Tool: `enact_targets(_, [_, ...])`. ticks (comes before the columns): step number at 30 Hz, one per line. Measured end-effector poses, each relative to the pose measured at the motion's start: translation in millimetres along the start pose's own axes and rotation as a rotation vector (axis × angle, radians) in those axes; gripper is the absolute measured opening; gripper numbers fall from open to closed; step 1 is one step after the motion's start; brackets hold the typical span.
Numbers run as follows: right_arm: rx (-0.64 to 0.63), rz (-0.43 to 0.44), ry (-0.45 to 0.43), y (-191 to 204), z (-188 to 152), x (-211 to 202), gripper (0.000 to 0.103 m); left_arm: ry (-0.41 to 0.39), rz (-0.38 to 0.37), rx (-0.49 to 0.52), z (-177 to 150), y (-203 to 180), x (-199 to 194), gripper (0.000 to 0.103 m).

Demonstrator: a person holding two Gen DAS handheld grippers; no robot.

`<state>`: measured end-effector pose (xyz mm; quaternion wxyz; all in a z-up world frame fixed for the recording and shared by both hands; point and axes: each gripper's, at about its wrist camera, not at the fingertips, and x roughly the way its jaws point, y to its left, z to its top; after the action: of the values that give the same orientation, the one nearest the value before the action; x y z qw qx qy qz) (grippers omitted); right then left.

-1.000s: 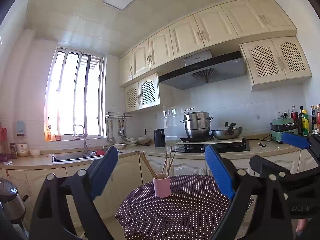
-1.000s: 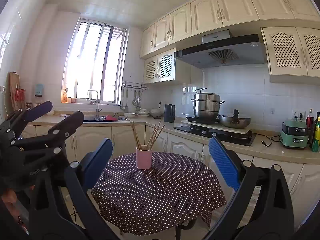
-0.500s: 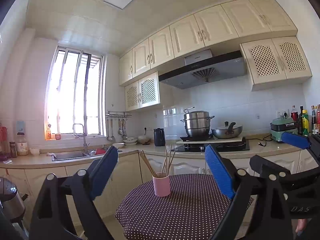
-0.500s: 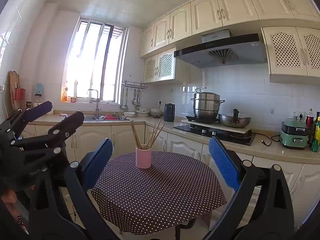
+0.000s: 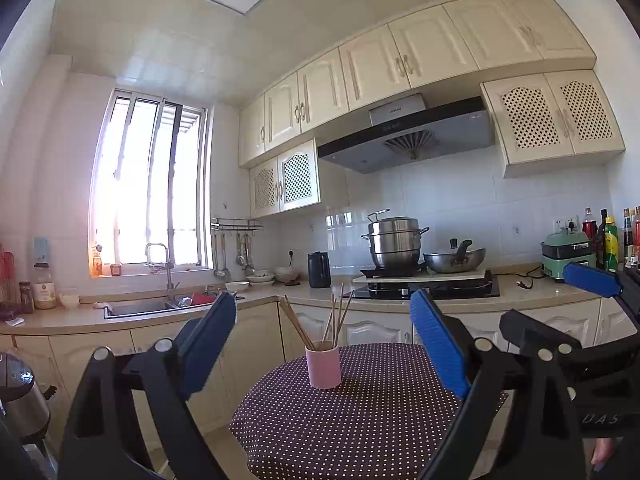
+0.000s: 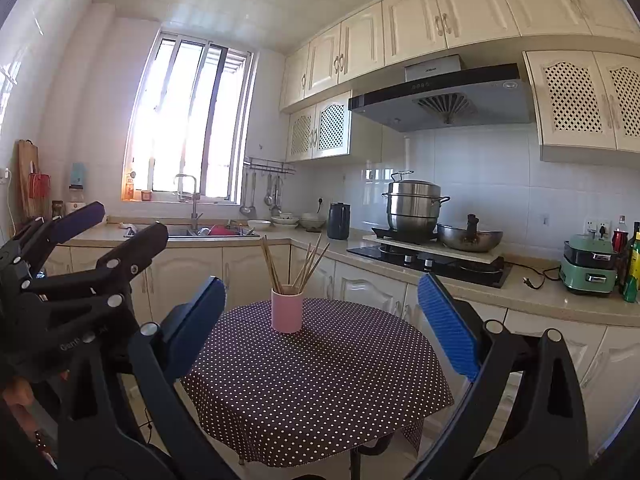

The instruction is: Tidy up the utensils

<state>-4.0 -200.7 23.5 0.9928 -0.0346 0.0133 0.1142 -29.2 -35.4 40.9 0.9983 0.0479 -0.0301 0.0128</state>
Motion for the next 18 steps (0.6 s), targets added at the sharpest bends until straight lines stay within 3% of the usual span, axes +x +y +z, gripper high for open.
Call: enact_targets(18, [-0.006,0.007,0.016,-0.6,0.0,8.0,0.095,0.01,0.013,0.01,-6.8,-3.4,4.9,0.087])
